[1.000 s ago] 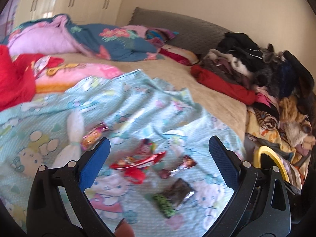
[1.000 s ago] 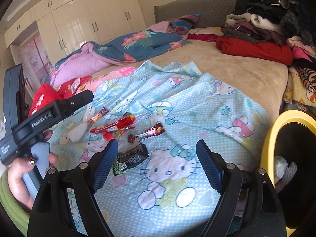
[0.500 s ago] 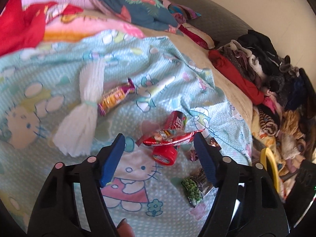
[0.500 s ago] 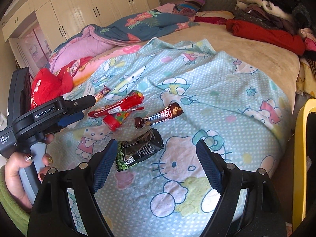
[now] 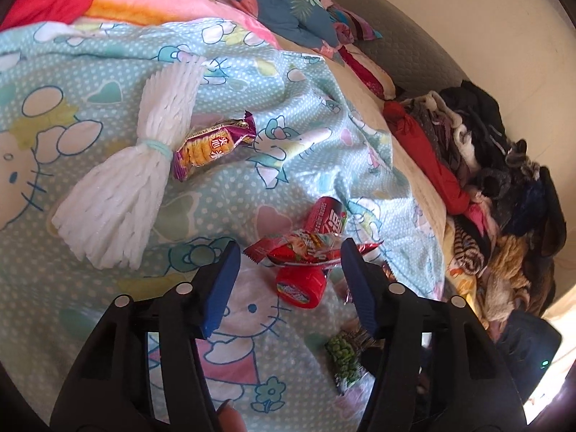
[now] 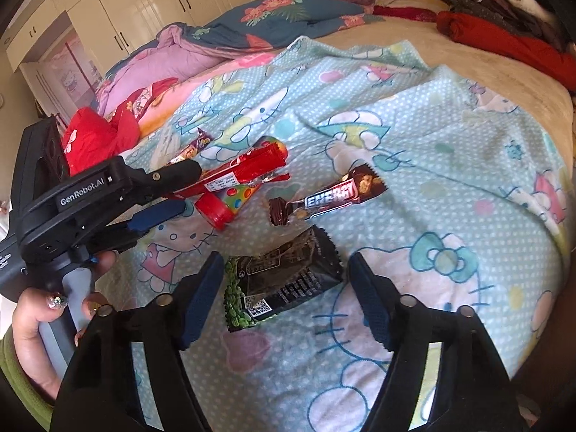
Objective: Collect trash
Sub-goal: 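Grasp the red candy wrapper with the left tool while the right tool grasps the black wrapper, then carry the red wrapper with the left tool while the right tool carries the black wrapper over the bin, then open the right tool over the bin while the left tool releases the red wrapper into it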
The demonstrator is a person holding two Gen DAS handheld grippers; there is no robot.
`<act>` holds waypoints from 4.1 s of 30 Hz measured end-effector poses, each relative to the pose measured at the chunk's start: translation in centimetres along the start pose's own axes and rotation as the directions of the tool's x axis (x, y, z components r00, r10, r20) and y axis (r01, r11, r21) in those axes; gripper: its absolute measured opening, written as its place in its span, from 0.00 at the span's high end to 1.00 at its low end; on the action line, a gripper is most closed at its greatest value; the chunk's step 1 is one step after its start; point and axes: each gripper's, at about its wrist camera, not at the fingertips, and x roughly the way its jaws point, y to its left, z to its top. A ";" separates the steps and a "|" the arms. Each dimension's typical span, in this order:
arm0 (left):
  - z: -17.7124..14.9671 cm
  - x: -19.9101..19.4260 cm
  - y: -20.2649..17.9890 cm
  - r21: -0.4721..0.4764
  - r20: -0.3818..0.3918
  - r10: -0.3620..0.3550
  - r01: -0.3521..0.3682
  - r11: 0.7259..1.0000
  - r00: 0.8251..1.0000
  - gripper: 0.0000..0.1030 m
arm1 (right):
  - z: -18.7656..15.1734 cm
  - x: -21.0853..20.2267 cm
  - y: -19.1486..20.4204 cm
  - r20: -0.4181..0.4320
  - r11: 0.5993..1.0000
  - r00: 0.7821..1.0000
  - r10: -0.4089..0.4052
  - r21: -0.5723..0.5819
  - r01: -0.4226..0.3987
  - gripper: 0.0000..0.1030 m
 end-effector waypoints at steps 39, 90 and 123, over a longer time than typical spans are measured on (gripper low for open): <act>-0.5 -4.2 -9.0 0.259 0.087 -0.114 0.088 0.962 0.990 0.89 | 0.3 -8.8 -3.1 0.187 0.999 0.982 0.025 0.038 -0.033 0.81; -9.1 -3.3 -25.8 0.497 0.000 -0.205 0.178 0.850 0.979 0.89 | -1.8 -28.9 -20.7 0.471 0.938 0.847 -0.247 0.335 0.087 0.84; -17.7 2.0 -30.8 0.633 -0.208 -0.209 0.294 0.716 0.956 0.89 | -4.8 -28.0 -27.2 0.377 0.847 0.844 -0.382 0.508 0.157 0.84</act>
